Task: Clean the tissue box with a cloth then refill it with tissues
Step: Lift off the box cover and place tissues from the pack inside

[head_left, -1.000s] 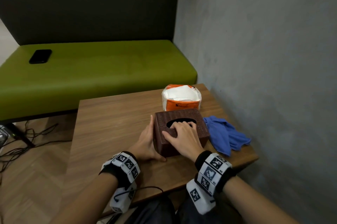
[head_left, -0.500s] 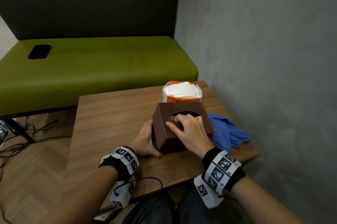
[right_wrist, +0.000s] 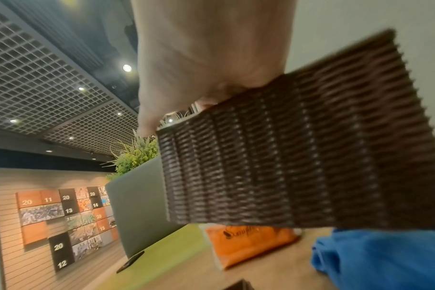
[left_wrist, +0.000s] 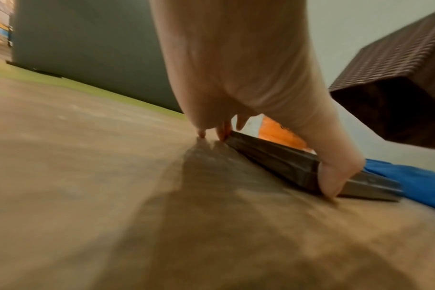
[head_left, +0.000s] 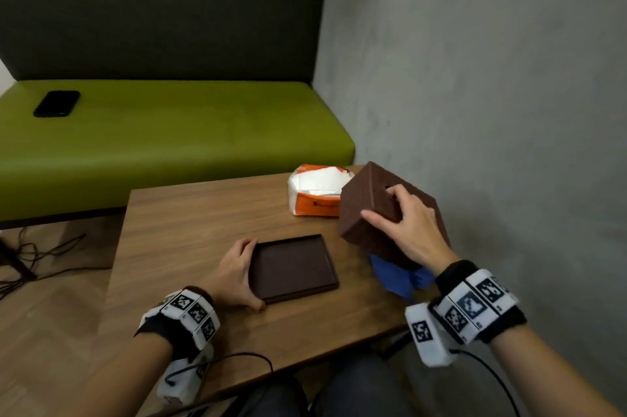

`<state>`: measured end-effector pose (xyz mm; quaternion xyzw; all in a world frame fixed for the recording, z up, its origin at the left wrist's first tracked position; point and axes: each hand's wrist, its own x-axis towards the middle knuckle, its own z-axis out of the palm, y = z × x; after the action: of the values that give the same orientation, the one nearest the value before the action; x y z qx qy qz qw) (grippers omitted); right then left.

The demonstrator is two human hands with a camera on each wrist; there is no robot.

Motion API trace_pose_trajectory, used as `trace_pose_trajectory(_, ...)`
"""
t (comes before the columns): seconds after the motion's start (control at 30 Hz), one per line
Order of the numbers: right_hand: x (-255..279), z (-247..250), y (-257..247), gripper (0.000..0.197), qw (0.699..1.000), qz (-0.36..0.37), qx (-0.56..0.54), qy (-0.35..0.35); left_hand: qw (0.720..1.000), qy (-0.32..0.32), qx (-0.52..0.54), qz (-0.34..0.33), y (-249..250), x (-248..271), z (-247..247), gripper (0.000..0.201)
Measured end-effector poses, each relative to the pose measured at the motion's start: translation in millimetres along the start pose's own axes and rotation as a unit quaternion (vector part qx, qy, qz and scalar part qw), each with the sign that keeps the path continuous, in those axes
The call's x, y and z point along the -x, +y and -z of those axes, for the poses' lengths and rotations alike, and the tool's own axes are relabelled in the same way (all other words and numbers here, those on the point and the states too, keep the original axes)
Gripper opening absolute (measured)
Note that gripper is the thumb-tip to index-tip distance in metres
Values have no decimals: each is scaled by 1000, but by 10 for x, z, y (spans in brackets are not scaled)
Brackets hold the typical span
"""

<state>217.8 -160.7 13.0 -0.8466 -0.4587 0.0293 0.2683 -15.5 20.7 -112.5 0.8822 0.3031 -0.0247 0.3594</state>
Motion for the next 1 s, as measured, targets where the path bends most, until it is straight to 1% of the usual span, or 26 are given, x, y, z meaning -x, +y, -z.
trace_pose_trajectory(0.07,119,-32,-7,72,998,3,-59,-21,999,-2,-28,15,-93,74,89,141)
trace_pose_trajectory(0.13,199,-71,-72,68,990,7,-141,-17,997,3,-71,41,-186,130,169,131)
trace_pose_trajectory(0.17,209,-91,-105,63,983,7,-183,-11,994,6,-96,56,-220,156,217,125)
trace_pose_trajectory(0.23,216,-144,-207,46,956,-3,-293,-5,983,-8,-157,94,-232,205,309,121)
trace_pose_trajectory(0.27,222,-191,-257,38,934,-21,-358,5,977,-20,-181,113,-206,221,349,123)
trace_pose_trajectory(0.3,218,-271,-273,36,912,-53,-406,19,975,-28,-185,121,-153,225,382,125)
trace_pose_trajectory(0.33,225,-357,-277,39,892,-96,-440,35,980,-30,-155,118,-88,211,399,127)
trace_pose_trajectory(0.4,224,-602,-214,51,858,-188,-475,58,997,-13,-24,73,144,162,399,121)
trace_pose_trajectory(0.43,232,-706,-200,63,838,-224,-495,55,998,-3,43,42,289,125,371,115)
trace_pose_trajectory(0.47,247,-807,-180,82,816,-256,-516,49,994,-2,109,19,428,86,325,110)
trace_pose_trajectory(0.5,257,-901,-141,103,795,-280,-536,53,985,-8,172,21,552,46,248,104)
trace_pose_trajectory(0.53,247,-1026,-35,117,778,-298,-550,59,975,-16,220,39,645,3,160,97)
trace_pose_trajectory(0.57,251,-1139,67,123,765,-315,-558,72,969,-13,238,59,721,-40,70,88)
trace_pose_trajectory(0.6,260,-1259,193,124,746,-329,-573,84,969,5,240,66,770,-81,-17,80)
trace_pose_trajectory(0.63,286,-1322,253,125,735,-344,-577,88,972,32,224,69,788,-128,-83,75)
trace_pose_trajectory(0.67,337,-1300,250,122,734,-347,-578,77,974,63,207,67,783,-166,-124,72)
trace_pose_trajectory(0.7,384,-1242,231,110,741,-345,-572,68,976,89,188,61,793,-176,-124,72)
trace_pose_trajectory(0.77,468,-1025,143,59,775,-342,-529,55,980,128,144,48,782,-202,-97,75)
trace_pose_trajectory(0.8,488,-947,156,43,786,-338,-517,45,983,136,113,46,788,-204,-74,76)
trace_pose_trajectory(0.9,466,-807,289,36,817,-313,-482,44,988,151,4,43,812,-202,-30,75)
trace_pose_trajectory(0.97,430,-761,323,37,857,-277,-433,24,987,152,-16,40,828,-207,-14,74)
trace_pose_trajectory(1.0,400,-769,344,43,881,-259,-396,6,987,155,-9,45,822,-225,-18,73)
